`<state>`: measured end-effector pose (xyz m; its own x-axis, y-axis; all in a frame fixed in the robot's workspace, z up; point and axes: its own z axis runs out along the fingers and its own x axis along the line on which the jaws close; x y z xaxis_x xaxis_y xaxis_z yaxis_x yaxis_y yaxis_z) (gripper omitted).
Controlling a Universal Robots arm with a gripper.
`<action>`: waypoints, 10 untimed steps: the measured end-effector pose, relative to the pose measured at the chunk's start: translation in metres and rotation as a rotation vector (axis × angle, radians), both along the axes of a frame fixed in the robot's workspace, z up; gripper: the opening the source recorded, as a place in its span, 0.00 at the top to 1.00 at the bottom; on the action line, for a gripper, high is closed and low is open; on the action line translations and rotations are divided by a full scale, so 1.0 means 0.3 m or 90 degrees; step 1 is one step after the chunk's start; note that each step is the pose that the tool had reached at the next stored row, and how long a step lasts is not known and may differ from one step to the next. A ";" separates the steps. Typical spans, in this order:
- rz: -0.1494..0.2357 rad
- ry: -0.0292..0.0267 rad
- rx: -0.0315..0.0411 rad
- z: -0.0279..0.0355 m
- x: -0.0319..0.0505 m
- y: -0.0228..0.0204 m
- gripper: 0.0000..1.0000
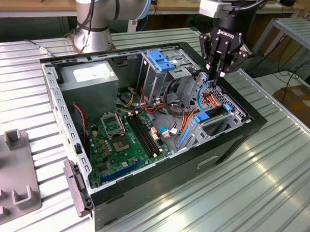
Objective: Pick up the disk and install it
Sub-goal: 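Insert the second disk wire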
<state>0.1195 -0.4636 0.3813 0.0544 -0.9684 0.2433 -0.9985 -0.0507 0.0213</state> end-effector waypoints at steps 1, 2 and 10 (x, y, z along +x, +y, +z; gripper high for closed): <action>0.000 0.0000 -0.0010 -0.003 0.000 0.005 0.69; 0.000 0.0000 -0.0020 -0.008 0.000 0.009 0.69; 0.000 0.0000 -0.0036 -0.025 0.000 0.010 0.89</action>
<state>0.1194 -0.4604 0.3737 0.0544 -0.9670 0.2488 -0.9985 -0.0506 0.0216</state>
